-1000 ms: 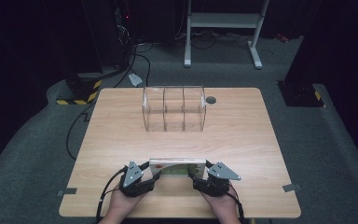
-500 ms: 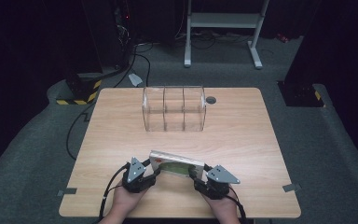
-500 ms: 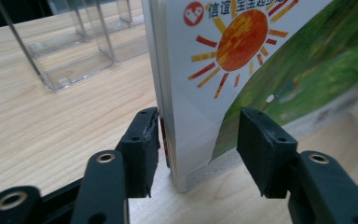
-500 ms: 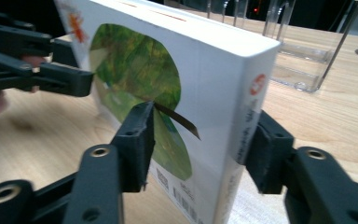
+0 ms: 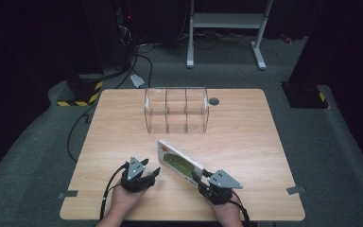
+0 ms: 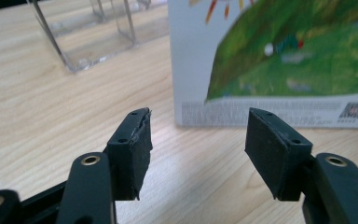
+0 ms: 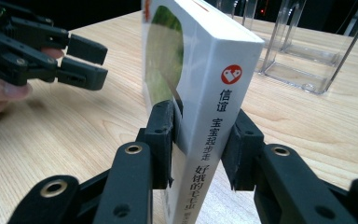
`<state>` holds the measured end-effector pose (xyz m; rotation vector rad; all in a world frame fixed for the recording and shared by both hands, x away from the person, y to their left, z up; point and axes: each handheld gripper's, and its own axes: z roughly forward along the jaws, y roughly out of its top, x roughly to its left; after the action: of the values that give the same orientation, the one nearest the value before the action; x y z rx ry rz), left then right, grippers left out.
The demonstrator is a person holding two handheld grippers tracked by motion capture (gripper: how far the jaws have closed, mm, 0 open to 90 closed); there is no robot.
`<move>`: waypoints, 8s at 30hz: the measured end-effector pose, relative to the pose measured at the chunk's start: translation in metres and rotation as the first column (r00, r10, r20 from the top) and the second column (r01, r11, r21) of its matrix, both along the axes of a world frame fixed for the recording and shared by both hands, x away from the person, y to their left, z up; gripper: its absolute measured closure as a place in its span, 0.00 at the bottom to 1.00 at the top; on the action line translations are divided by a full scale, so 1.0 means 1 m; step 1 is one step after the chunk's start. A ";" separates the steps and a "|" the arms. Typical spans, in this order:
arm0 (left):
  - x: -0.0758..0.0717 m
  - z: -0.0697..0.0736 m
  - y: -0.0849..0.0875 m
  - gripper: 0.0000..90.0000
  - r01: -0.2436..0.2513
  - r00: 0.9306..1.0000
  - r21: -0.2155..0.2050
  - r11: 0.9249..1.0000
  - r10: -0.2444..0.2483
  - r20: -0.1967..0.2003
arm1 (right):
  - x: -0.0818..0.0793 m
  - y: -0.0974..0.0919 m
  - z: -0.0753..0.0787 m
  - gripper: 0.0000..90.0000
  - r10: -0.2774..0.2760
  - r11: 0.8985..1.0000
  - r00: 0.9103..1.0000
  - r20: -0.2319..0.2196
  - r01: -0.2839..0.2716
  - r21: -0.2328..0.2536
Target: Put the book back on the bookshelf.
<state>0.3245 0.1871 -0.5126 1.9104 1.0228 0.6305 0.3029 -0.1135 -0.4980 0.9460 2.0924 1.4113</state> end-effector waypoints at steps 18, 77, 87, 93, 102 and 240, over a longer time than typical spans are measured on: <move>0.008 -0.014 0.011 0.42 -0.058 0.989 0.108 0.992 0.072 -0.126 | 0.000 0.006 0.002 0.82 -0.037 0.998 0.999 0.028 0.038 -0.045; 0.016 -0.015 0.014 0.32 -0.073 0.982 0.079 0.994 0.085 -0.171 | 0.006 -0.008 0.020 0.83 -0.169 0.986 0.986 -0.007 0.169 0.012; 0.016 -0.015 0.014 0.33 -0.071 0.982 0.079 0.994 0.084 -0.171 | 0.007 -0.010 0.023 0.83 -0.149 0.989 0.989 -0.009 0.149 -0.005; 0.016 -0.015 0.013 0.33 -0.065 0.982 0.079 0.995 0.078 -0.171 | 0.005 -0.016 0.032 0.83 -0.170 0.985 0.985 -0.007 0.170 -0.009; 0.016 -0.015 0.013 0.33 -0.058 0.983 0.081 0.995 0.071 -0.171 | 0.012 -0.027 0.046 0.84 -0.231 0.973 0.973 0.008 0.231 0.000; 0.014 -0.015 0.012 0.33 -0.067 0.982 0.075 0.995 0.079 -0.170 | 0.158 0.036 0.040 0.83 -0.525 0.850 0.851 0.020 0.526 -0.040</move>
<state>0.3388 0.1994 -0.5279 2.0232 1.1994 0.5544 0.4611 -0.0780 -0.4576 1.3622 1.6604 1.0689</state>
